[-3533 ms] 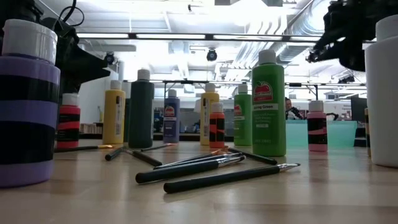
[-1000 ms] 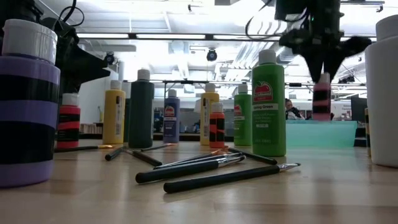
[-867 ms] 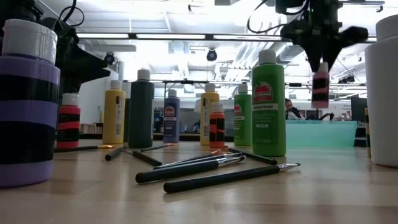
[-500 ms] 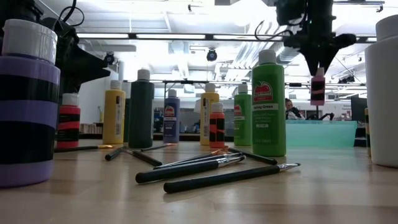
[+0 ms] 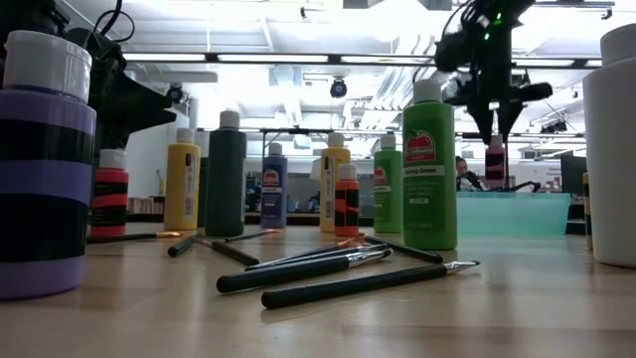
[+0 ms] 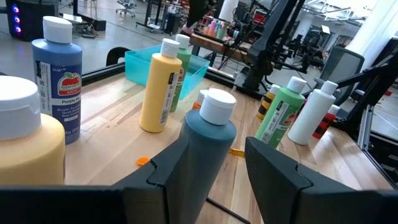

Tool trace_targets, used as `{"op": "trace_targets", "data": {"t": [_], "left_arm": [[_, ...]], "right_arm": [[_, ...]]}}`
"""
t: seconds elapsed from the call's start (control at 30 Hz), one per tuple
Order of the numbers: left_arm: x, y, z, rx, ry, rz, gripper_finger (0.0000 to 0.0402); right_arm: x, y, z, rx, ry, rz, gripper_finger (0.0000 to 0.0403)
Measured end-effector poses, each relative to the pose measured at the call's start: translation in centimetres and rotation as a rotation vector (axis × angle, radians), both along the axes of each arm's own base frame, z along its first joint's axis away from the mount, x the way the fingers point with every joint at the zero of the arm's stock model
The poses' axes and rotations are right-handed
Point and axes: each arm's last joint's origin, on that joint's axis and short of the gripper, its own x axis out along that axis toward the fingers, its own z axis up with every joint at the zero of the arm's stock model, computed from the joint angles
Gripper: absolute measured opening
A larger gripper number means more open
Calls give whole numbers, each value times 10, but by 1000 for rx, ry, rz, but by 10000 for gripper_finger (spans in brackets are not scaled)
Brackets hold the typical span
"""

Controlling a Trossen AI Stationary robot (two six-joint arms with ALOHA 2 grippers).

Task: Pick & Place Paint Supplies
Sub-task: Put the small light pink paint bottle into the green bin

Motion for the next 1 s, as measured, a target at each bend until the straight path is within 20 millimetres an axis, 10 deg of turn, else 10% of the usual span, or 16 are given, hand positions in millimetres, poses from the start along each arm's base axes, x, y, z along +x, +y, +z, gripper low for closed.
{"op": "trace_targets", "data": {"t": [0.5,1.0], "left_arm": [[0,0,0,0,0,0,152],[0,0,0,0,0,0,152]], "right_arm": [[-12,-59,-46,40,-56,-257,116],[-15,-68,-48,17,-168,-413,116]]}}
